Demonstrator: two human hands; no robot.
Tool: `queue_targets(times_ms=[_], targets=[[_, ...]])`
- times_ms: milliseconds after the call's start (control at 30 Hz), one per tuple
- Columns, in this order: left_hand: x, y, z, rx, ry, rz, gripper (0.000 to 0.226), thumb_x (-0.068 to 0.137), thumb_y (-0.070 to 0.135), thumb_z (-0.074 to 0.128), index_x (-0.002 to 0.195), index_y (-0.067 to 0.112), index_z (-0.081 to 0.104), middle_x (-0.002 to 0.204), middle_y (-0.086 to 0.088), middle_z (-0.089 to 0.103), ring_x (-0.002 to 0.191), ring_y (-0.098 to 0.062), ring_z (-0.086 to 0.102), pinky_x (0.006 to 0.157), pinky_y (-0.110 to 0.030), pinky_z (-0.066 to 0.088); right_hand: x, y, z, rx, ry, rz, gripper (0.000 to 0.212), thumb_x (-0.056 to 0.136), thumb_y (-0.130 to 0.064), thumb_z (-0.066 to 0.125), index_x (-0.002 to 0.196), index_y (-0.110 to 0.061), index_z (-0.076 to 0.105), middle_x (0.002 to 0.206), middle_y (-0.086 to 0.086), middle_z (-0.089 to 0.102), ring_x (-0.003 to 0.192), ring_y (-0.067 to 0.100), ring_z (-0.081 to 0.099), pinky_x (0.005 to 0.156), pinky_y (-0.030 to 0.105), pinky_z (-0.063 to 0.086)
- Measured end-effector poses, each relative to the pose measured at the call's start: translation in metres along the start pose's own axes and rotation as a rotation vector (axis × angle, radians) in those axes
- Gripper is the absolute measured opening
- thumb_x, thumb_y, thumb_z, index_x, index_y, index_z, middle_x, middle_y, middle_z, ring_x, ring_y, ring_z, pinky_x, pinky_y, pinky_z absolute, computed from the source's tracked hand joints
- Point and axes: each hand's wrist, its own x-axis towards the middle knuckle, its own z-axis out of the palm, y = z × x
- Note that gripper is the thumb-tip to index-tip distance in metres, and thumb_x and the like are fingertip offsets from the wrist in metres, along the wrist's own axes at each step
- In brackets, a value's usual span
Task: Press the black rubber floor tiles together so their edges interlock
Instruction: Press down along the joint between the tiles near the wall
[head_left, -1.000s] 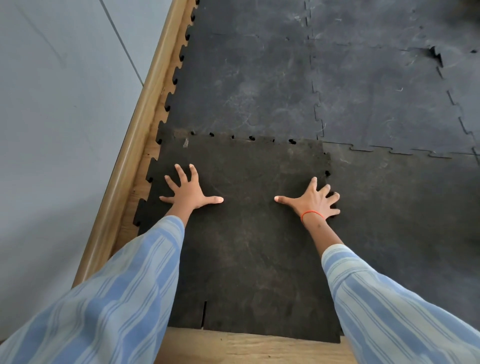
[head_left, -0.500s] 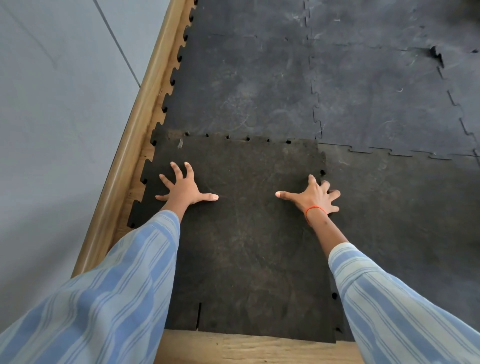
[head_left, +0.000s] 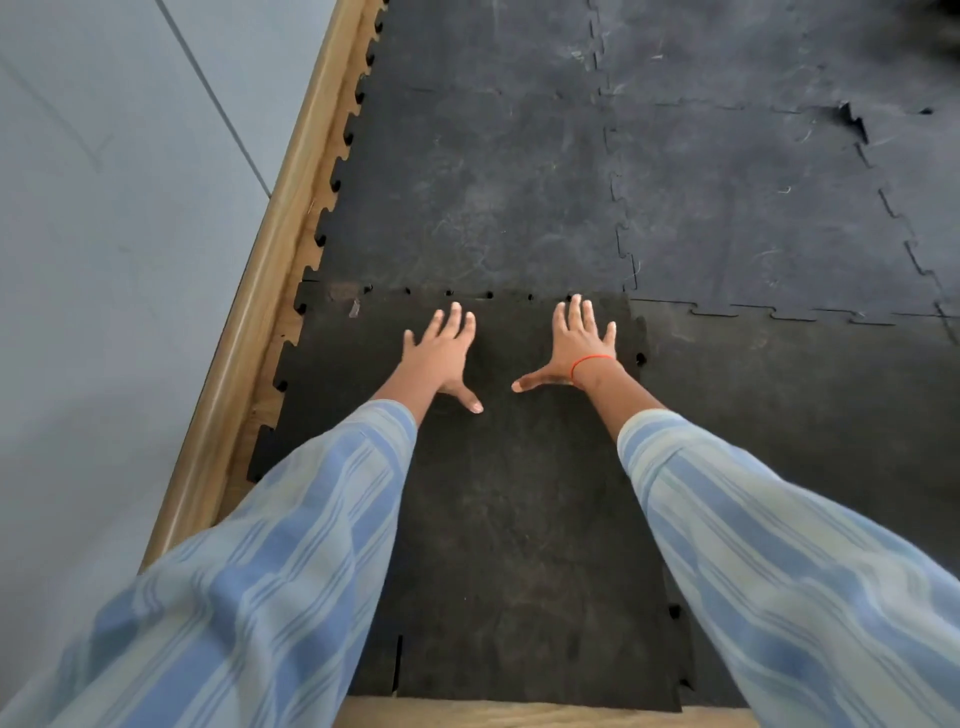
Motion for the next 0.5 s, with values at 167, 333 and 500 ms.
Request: queue_targets(times_ms=[167,333,500], targets=[[0.026,0.028,-0.011,0.083,-0.039,0.06,0.142,0.06,0.049,0.086,0.154,0.015,-0.015,0.161,-0.003,-0.024,0.15,-0.023,-0.016,0.119,-0.056,0.003,0.022,0.03,-0.004,-0.053,-0.108,0.005,0.153,0.048,-0.078,0.074,0.153,-0.009,-0.013,0.161,0.008,-0.019,0.149,0.025,-0.015,0.118,0.058,0.001],[0.037,0.031,-0.005,0.068,-0.106,0.042,0.144,0.059,0.043,0.088,0.154,0.012,-0.017,0.159,-0.003,-0.029,0.15,-0.023,-0.018,0.12,-0.052,0.007,0.032,0.036,-0.002,-0.091,-0.181,-0.052,0.156,0.047,-0.076,0.077,0.151,-0.009,-0.019,0.159,0.009,-0.026,0.147,0.026,-0.021,0.117,0.057,0.0],[0.044,0.026,-0.006,0.065,-0.152,0.068,0.145,0.061,0.046,0.086,0.152,0.012,-0.022,0.157,-0.004,-0.035,0.148,-0.026,-0.023,0.119,-0.052,0.005,0.038,0.04,0.001,-0.109,-0.239,-0.064,0.16,0.046,-0.076,0.077,0.148,-0.008,-0.026,0.155,0.01,-0.035,0.143,0.029,-0.03,0.115,0.059,-0.006]])
